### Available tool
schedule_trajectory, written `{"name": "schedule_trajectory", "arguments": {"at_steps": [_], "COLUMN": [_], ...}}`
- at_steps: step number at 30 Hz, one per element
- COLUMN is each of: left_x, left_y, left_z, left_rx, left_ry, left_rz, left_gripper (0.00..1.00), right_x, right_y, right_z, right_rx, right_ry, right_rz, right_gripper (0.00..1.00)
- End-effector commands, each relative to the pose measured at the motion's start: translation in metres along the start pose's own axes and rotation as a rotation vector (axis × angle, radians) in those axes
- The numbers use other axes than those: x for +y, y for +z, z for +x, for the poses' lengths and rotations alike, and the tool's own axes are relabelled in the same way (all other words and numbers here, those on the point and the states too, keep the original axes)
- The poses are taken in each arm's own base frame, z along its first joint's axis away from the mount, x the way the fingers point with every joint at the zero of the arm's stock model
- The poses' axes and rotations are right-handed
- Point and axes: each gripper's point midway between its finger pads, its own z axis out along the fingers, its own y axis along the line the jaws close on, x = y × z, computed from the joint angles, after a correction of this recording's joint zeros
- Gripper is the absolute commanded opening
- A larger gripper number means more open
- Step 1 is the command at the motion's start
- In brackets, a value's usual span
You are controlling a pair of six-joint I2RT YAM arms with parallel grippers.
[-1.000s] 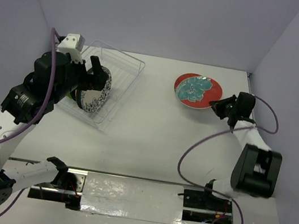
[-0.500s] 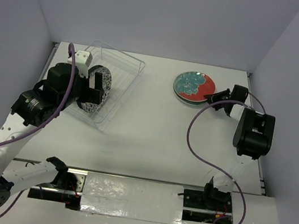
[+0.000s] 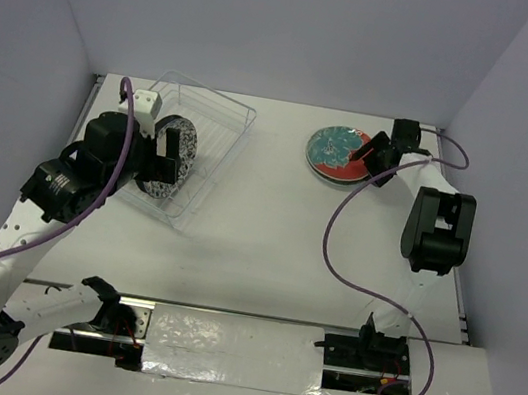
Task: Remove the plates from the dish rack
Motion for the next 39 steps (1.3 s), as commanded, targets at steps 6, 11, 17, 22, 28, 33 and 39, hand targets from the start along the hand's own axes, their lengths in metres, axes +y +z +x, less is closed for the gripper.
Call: {"name": "schedule_trajectory", "arguments": {"at_steps": [6,11,17,22,28,33,39], "left_x": [0.009,0.011,0.016,0.018,0.033,0.05,0.052], "left_y": [-0.002,0.005,0.019,0.033,0.045,0.064,0.096], "left_z": [-0.005,0.0,-0.002,-0.016,-0.024,-0.027,-0.023], "left_rx": [-0.008,0.017,0.028,0.046,0.03,0.054,0.136], "left_ry": [0.005,0.017,0.045,0.07,0.066,0.064,0.097], "left_rz": [-0.051,-0.072,-0.127,-0.175,-0.236,-0.266,-0.284], "left_gripper": [0.99,1.0,0.99,0.99,1.0,0.92,0.71], "right_x": [-0.026,-0.033,-0.026,0.006,0.014,0.052,0.061], "right_y": [0.014,0.007,-0.038,-0.078,-0.114,-0.173,-0.193], "right_z": [0.024,0.027,0.01,-0.01,0.005,0.049,0.107], "right_rx": [0.121,0.128,0.016,-0.072,-0.095,-0.164,-0.105], "right_ry": [-0.148,-0.151,-0.131,-0.167,-0.232,-0.388,-0.52], "right_rz": [0.198,0.239,0.239,0.137,0.093,-0.171,-0.251], "right_gripper": [0.75,0.75,0.9,0.91,0.91,0.9,0.89]}}
